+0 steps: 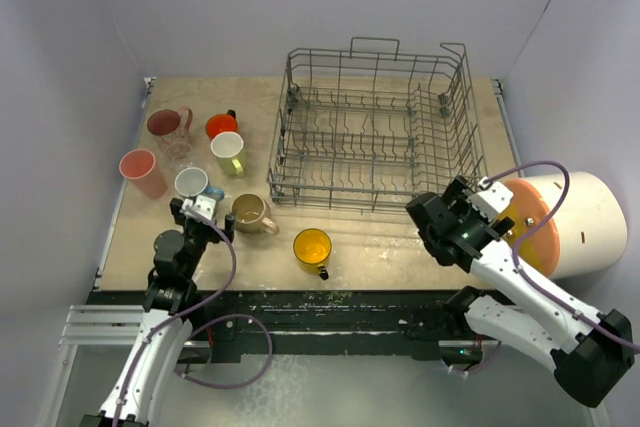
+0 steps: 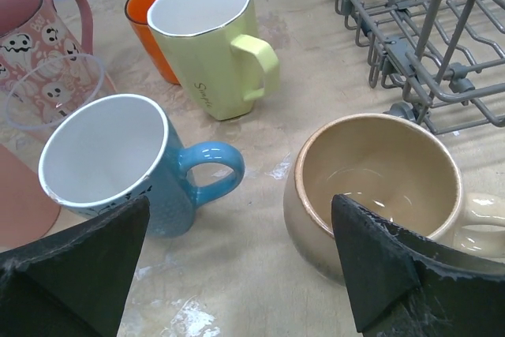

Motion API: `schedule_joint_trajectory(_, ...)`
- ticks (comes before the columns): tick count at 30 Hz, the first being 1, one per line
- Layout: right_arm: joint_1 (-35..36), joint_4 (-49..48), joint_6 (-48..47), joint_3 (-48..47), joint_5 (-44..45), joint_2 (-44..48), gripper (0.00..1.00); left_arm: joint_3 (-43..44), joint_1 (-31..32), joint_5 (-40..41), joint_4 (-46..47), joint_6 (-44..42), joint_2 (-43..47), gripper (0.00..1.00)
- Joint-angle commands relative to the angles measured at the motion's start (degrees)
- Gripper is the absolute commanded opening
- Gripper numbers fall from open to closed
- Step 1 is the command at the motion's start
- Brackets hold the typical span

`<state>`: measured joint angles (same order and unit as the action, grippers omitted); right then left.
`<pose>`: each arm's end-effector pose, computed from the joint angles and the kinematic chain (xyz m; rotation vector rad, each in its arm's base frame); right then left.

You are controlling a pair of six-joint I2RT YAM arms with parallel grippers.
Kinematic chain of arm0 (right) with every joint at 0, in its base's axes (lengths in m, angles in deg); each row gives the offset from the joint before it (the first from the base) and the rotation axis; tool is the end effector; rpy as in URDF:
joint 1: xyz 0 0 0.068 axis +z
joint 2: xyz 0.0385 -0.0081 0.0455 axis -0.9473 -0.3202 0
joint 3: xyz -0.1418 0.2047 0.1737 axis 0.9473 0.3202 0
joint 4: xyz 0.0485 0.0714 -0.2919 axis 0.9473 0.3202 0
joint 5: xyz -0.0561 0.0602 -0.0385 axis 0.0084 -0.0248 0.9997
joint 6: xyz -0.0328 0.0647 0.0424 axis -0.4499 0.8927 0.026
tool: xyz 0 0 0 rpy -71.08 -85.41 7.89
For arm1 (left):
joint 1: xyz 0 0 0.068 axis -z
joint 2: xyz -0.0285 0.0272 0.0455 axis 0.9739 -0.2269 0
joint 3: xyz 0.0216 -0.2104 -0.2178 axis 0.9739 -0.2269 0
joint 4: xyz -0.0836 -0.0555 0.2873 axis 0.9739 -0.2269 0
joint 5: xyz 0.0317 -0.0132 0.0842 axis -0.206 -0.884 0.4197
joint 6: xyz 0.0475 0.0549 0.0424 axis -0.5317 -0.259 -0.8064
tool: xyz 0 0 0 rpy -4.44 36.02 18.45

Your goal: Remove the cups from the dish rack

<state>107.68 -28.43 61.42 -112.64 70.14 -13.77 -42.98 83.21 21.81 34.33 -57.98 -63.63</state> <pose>0.1855 0.0471 0.2605 0.8661 1.5294 -0.4389 0.1766 -0.0266 0.1656 0.2696 1.6730 -0.0713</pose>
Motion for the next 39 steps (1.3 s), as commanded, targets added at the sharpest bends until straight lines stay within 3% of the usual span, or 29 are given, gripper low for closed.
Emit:
schedule_joint_trajectory(1, 0.09, 6.61, 14.89, 1.96, 6.34, -3.79, 1.0, -0.65, -0.35, 0.91, 2.02, 1.06, -0.47, 0.99)
schedule_joint_trajectory(5, 0.3, 8.98, 22.03, 2.41, 6.39, -8.59, 1.0, 0.6, -0.35, 4.55, 5.66, 2.63, -7.85, 0.99)
schedule_joint_trajectory(14, 0.83, 34.61, 57.86, -0.34, 9.3, -26.04, 1.0, 1.27, -0.35, 11.01, 7.84, 5.14, -11.91, 0.99)
schedule_joint_trajectory(18, 1.23, 34.79, 57.61, -1.14, 9.91, -28.37, 1.0, 1.2, -0.35, 11.15, 7.7, 5.12, -11.49, 0.99)
schedule_joint_trajectory(24, 2.84, 33.7, 56.22, 0.65, 9.71, -18.8, 1.0, 1.11, -0.35, 11.11, 7.7, 5.13, -11.43, 0.99)
schedule_joint_trajectory(28, 2.92, 34.45, 55.91, 0.16, 9.75, -17.83, 1.0, 1.17, -0.29, 11.06, 7.83, 5.14, -11.73, 0.99)
schedule_joint_trajectory(39, 9.39, 34.64, 42.06, -8.53, 13.26, -11.55, 1.0, 1.2, -0.35, 11.08, 7.68, 5.16, -11.63, 0.99)
